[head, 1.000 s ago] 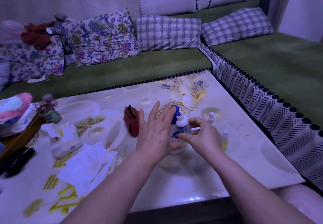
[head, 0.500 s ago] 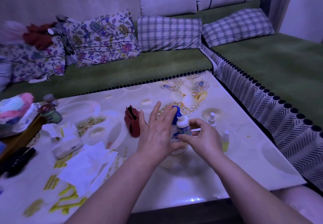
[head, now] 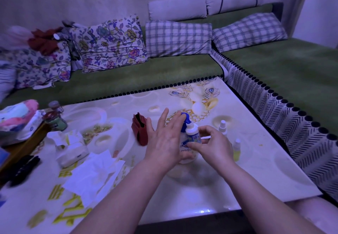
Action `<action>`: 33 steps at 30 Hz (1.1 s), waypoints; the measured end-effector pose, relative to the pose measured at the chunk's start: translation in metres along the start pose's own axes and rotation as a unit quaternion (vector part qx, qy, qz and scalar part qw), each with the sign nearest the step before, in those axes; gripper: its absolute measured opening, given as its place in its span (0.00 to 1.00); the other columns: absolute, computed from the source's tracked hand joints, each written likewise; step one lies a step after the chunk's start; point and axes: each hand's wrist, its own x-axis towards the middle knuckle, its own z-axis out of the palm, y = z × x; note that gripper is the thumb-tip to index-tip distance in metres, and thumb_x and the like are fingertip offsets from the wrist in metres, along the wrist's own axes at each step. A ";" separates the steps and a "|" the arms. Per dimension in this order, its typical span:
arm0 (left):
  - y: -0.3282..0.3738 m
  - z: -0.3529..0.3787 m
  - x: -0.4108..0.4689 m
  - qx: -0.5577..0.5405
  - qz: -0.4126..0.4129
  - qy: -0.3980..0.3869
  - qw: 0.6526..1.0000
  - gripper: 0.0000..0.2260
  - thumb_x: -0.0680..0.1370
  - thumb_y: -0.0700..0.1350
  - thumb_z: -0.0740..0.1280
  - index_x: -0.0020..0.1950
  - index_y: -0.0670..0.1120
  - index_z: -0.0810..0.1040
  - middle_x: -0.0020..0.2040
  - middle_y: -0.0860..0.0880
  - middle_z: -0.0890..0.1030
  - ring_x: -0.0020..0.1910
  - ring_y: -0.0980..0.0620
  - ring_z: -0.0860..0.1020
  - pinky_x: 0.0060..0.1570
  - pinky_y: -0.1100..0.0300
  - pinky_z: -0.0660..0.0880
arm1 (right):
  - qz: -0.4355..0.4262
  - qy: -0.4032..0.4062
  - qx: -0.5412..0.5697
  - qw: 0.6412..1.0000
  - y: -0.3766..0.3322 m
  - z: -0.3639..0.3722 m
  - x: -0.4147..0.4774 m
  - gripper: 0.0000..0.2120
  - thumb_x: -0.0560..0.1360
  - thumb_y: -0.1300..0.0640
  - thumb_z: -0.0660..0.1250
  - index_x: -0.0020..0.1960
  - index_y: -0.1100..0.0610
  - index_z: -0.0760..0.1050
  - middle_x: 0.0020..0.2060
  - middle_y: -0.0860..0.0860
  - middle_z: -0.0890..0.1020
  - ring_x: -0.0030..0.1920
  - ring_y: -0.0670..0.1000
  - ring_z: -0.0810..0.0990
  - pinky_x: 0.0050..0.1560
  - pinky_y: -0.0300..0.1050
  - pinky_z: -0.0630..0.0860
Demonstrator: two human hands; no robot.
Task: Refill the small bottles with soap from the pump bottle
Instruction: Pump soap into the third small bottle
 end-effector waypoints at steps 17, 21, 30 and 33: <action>0.001 0.004 0.002 -0.024 -0.002 0.012 1.000 0.47 0.62 0.65 0.73 0.75 0.56 0.53 0.77 0.60 0.53 0.77 0.53 0.42 0.71 0.39 0.41 | -0.003 0.003 -0.004 1.000 0.001 0.002 0.002 0.16 0.62 0.48 0.77 0.47 0.43 0.77 0.38 0.35 0.81 0.41 0.36 0.80 0.45 0.41 0.75; -0.001 0.010 0.000 -0.023 0.001 0.025 0.999 0.46 0.63 0.62 0.74 0.75 0.55 0.54 0.77 0.59 0.53 0.77 0.52 0.45 0.71 0.40 0.43 | -0.003 0.003 -0.010 1.000 0.004 0.003 0.002 0.16 0.62 0.48 0.77 0.47 0.44 0.77 0.39 0.36 0.82 0.42 0.36 0.80 0.44 0.40 0.74; -0.004 0.015 0.000 -0.016 0.008 0.014 1.000 0.46 0.63 0.63 0.73 0.75 0.55 0.54 0.77 0.58 0.53 0.77 0.51 0.45 0.71 0.38 0.44 | 0.003 -0.007 -0.005 1.000 0.008 0.006 -0.001 0.15 0.62 0.49 0.77 0.46 0.43 0.76 0.38 0.36 0.81 0.42 0.38 0.81 0.49 0.43 0.76; -0.005 0.007 0.003 -0.002 0.013 -0.014 1.000 0.48 0.62 0.65 0.73 0.74 0.56 0.52 0.77 0.60 0.51 0.76 0.53 0.40 0.71 0.38 0.41 | 0.000 -0.011 -0.009 1.000 0.005 0.002 0.000 0.15 0.62 0.49 0.77 0.42 0.39 0.73 0.37 0.35 0.81 0.42 0.37 0.81 0.49 0.42 0.75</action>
